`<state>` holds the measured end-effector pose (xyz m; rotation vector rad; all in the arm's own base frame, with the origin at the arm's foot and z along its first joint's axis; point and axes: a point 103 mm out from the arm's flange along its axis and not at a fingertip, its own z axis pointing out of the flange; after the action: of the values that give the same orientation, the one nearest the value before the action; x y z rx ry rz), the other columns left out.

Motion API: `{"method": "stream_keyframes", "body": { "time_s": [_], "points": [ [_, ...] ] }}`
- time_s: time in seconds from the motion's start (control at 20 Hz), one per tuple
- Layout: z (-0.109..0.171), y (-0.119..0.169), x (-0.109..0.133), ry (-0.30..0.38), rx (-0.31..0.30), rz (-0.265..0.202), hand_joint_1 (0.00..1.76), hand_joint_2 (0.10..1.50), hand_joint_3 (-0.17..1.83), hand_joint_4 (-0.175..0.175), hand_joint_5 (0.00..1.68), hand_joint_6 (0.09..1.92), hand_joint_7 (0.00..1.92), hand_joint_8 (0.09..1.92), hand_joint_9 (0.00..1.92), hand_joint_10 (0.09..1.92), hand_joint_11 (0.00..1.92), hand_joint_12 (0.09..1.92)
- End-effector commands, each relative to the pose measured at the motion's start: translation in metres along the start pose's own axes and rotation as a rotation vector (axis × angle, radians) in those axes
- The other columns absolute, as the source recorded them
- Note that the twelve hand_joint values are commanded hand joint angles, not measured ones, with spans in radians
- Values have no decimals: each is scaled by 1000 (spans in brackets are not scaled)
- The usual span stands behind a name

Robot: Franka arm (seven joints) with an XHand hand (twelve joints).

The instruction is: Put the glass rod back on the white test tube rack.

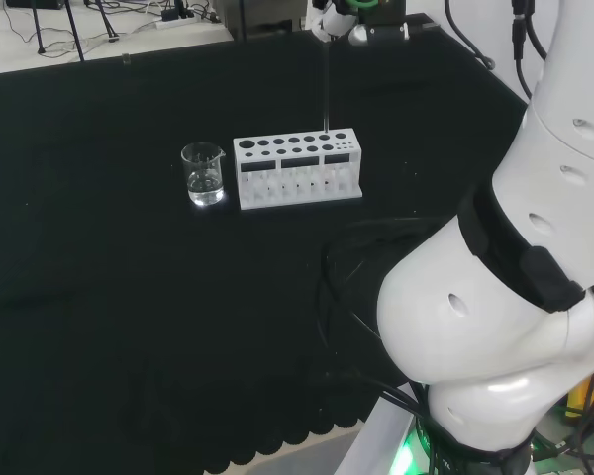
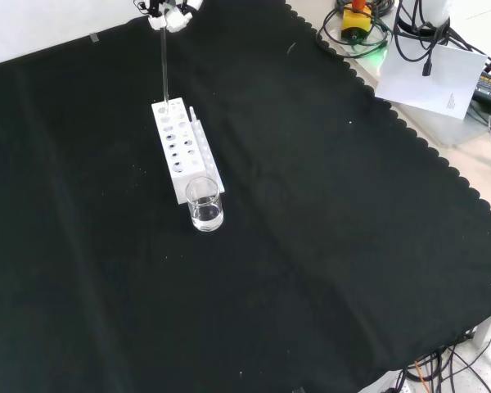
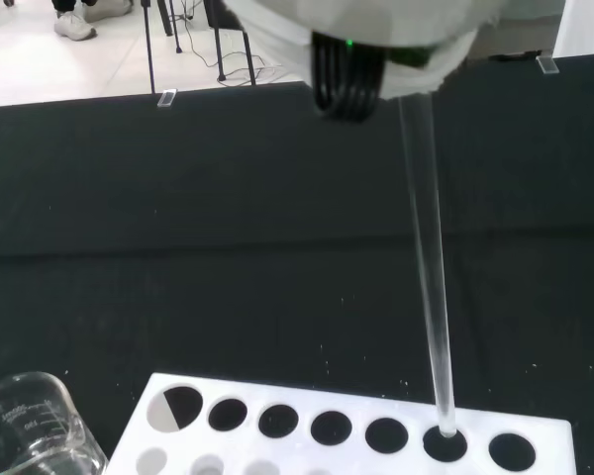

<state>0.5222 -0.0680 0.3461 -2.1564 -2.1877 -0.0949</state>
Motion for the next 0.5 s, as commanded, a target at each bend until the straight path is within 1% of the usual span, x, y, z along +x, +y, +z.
{"method": "stream_keyframes", "body": {
  "time_s": [0.05,0.25,0.35,0.5],
  "points": [
    [5,9,0,7,2,-2,1320,706,625,-175,1266,370,1208,1064,1607,857,1651,606],
    [11,15,-1,20,7,5,1320,705,626,-175,1266,370,1208,1064,1607,857,1652,606],
    [14,17,-7,33,8,15,1320,704,627,-175,1267,370,1207,1066,1607,857,1651,606],
    [25,18,-14,39,28,28,1320,704,628,-175,1267,370,1208,1065,1607,857,1651,606]
  ]
}}
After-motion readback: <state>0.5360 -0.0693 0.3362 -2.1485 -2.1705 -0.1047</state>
